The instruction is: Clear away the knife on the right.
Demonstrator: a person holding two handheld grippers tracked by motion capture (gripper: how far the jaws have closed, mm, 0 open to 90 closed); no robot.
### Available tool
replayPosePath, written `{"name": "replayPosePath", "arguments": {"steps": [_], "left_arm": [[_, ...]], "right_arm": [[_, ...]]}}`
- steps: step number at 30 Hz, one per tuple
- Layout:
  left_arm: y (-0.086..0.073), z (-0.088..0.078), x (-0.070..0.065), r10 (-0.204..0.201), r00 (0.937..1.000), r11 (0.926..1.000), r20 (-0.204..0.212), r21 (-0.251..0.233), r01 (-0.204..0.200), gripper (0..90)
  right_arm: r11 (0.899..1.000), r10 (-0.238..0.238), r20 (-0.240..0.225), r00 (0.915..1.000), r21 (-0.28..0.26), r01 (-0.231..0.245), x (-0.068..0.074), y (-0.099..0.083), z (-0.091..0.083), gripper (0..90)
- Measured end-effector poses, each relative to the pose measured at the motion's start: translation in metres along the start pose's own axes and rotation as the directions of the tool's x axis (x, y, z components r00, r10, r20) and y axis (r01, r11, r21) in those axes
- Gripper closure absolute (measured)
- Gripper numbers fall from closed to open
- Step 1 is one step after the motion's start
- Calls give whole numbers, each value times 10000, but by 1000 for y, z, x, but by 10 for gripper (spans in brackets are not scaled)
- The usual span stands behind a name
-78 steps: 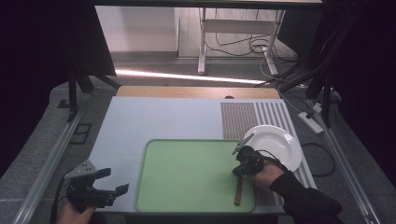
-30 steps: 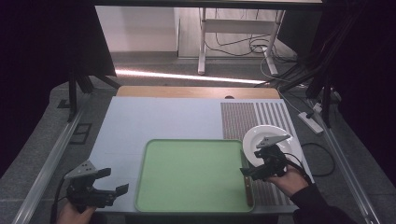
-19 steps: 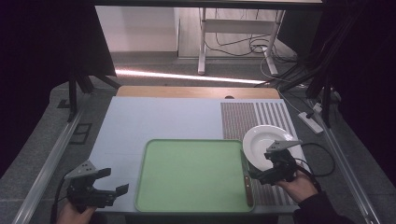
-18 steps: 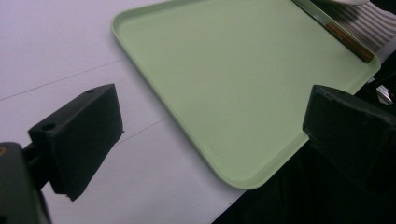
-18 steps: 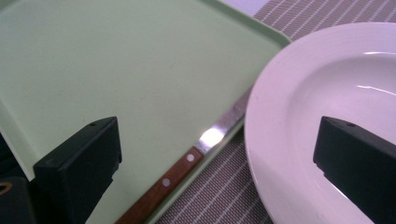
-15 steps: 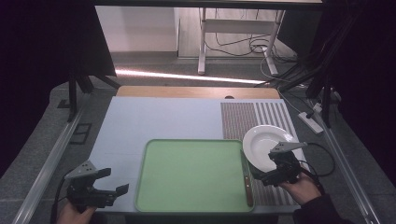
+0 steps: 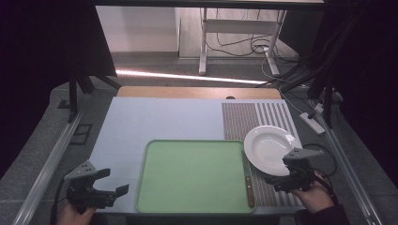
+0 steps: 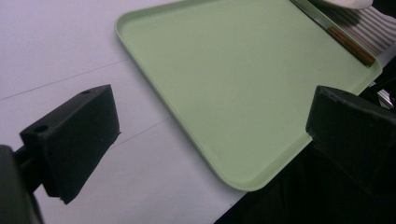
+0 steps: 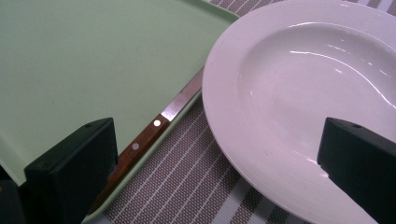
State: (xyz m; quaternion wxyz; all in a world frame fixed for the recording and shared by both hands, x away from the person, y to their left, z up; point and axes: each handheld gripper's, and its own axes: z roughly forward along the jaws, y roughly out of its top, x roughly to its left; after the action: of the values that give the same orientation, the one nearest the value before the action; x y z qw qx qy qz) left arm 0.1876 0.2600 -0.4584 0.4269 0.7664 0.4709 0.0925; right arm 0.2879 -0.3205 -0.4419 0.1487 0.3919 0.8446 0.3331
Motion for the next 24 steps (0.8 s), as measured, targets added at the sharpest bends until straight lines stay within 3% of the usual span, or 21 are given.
{"name": "replayPosePath", "arguments": {"steps": [9, 24], "left_arm": [[0, 0, 0, 50, 10000, 10000, -22, 3, -50, 5], [0, 0, 0, 25, 10000, 10000, -39, -9, -25, 5]], "right_arm": [[9994, 358, 155, 9992, -26, -357, -3, -11, -10, 0], [9942, 972, 608, 9934, -530, -940, -6, -26, -34, 0]]}}
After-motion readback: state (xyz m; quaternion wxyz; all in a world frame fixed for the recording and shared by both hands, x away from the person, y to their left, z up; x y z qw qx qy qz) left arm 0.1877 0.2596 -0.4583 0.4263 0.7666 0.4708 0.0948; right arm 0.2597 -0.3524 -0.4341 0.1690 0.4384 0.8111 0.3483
